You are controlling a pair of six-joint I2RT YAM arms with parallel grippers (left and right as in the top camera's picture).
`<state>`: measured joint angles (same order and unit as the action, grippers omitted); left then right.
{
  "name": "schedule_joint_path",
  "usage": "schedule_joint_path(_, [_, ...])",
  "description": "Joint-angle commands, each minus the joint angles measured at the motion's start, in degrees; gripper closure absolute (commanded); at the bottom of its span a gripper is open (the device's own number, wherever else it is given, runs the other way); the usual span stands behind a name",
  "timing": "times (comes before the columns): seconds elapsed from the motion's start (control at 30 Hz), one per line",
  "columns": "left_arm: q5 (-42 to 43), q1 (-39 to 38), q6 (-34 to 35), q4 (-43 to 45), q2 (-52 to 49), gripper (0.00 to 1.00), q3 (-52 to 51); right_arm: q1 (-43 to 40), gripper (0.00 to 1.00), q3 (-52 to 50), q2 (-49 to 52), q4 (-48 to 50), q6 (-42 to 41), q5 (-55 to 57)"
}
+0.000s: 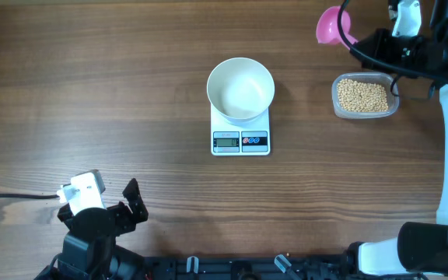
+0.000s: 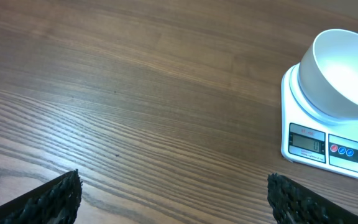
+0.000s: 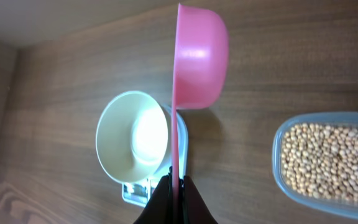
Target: Scoop item into bowl and weigh 150g on scale
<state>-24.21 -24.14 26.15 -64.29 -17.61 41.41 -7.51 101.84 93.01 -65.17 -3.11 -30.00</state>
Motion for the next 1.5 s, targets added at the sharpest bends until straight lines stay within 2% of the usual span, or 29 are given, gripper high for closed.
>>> schedule_joint_path(0.0, [-3.65, 0.42, -0.46, 0.55, 0.2, 0.0, -0.33, -0.09, 0.96, 0.81, -0.76, -0.35, 3.17, -0.48])
schedule_joint_path(0.07, [-4.15, 0.42, -0.42, 3.02, 0.2, 0.0, -0.33, -0.09, 0.96, 0.81, -0.76, 0.0, 3.15, -0.48])
schedule_joint_path(0.1, [-3.69, 0.42, -0.39, 6.49, 0.2, 0.0, -0.33, -0.07, 0.96, 0.81, -0.76, 0.17, 3.15, -0.48])
schedule_joint_path(0.13, [-1.31, 0.42, 0.0, 13.68, 0.2, 0.0, -0.33, -0.09, 0.96, 0.81, -0.74, 0.46, 3.15, -0.48])
schedule_joint_path(0.17, [4.31, 0.42, 0.0, 20.06, 0.2, 0.0, -0.33, -0.09, 0.96, 0.81, -0.74, 0.63, 3.15, -0.46])
schedule_joint_path(0.23, [18.29, 0.42, -0.02, 25.55, 0.2, 0.0, -0.33, -0.07, 0.96, 0.79, -0.74, 0.61, 3.17, -0.46])
schedule_joint_path(0.27, [19.78, 0.42, -0.07, 27.43, 0.2, 0.0, -0.33, -0.07, 0.96, 0.79, -0.72, 0.61, 3.17, -0.46])
schedule_joint_path(0.33, [16.37, 0.42, -0.48, 37.09, -0.02, 0.0, -0.33, -0.07, 0.96, 0.79, -0.7, -0.33, 4.52, -0.44])
schedule_joint_path(0.4, [13.57, 0.44, -0.46, 43.12, -0.02, 0.0, -0.33, -0.09, 0.96, 0.79, -0.7, -1.44, 5.73, 0.63])
schedule_joint_path(0.5, [10.6, 0.44, -1.01, 54.34, -2.08, 0.0, -0.31, -0.09, 0.96, 0.79, -0.7, -2.51, 11.17, 0.63])
schedule_joint_path(0.57, [10.19, 0.44, -3.54, 57.11, -6.54, 0.0, 0.11, -0.09, 0.96, 0.79, -0.59, -2.34, 12.33, 3.28])
schedule_joint_path(0.6, [8.7, 0.44, -3.56, 56.96, -10.69, 0.0, 1.36, -0.09, 0.96, 0.79, -0.59, -1.95, 12.09, 6.27])
schedule_joint_path(0.7, [7.61, 0.44, -10.45, 50.23, -26.16, 0.0, 10.6, -0.09, 0.96, 0.79, -0.59, -1.66, 12.11, 8.17])
schedule_joint_path(0.73, [7.63, 0.48, -10.75, 41.88, -33.68, 0.0, 17.31, -0.07, 0.96, 0.81, -0.61, -1.92, 11.89, 8.15])
schedule_joint_path(0.8, [7.69, 0.48, -10.01, 29.97, -41.51, 0.0, 25.77, -0.07, 0.96, 0.81, -0.61, -2.64, 11.72, 8.15])
schedule_joint_path(0.83, [9.35, 0.48, -9.01, 20.17, -47.76, 0.0, 32.54, -0.09, 0.96, 0.81, -0.61, -3.61, 11.72, 8.15])
schedule_joint_path(0.87, [13.25, 0.42, -9.03, 13.53, -52.43, 0.0, 37.64, -0.07, 0.96, 0.81, -0.66, -5.05, 11.72, 8.15])
schedule_joint_path(0.93, [21.18, 0.42, -9.03, 6.71, -58.77, 0.0, 42.97, -0.07, 0.96, 0.81, -0.66, -7.67, 11.67, 8.11])
schedule_joint_path(1.0, [30.23, 0.9, -9.62, 2.73, -60.52, 0.0, 43.47, -0.07, 0.96, 0.81, -0.66, -10.08, 11.5, 7.98])
schedule_joint_path(1.07, [44.04, 3.17, -18.1, -2.93, -58.58, 0.0, 43.45, -0.07, 0.96, 0.81, -0.66, -12.37, 11.45, 7.48])
schedule_joint_path(1.13, [51.06, 6.1, -26.01, -7.17, -55.78, 0.0, 43.43, -0.07, 0.96, 0.81, -0.66, -13.05, 10.47, 7.48])
schedule_joint_path(1.23, [51.28, 12.24, -30.23, -11.41, -51.39, 0.0, 41.53, -0.07, 0.96, 0.81, -0.66, -13.7, 10.01, 7.45])
schedule_joint_path(1.33, [52.83, 14.62, -30.25, -9.33, -48.26, 0.0, 35.1, -0.07, 0.96, 0.81, -0.66, -13.7, 9.99, 7.45])
schedule_joint_path(1.4, [61.59, 14.62, -30.23, -1.68, -46.6, 0.0, 26.88, -0.07, 0.96, 0.81, -0.66, -13.77, 9.29, 7.5])
schedule_joint_path(1.47, [63.32, 14.62, -29.4, 3.82, -46.14, 0.0, 22.4, -0.07, 0.96, 0.81, -0.66, -13.75, 9.14, 7.5])
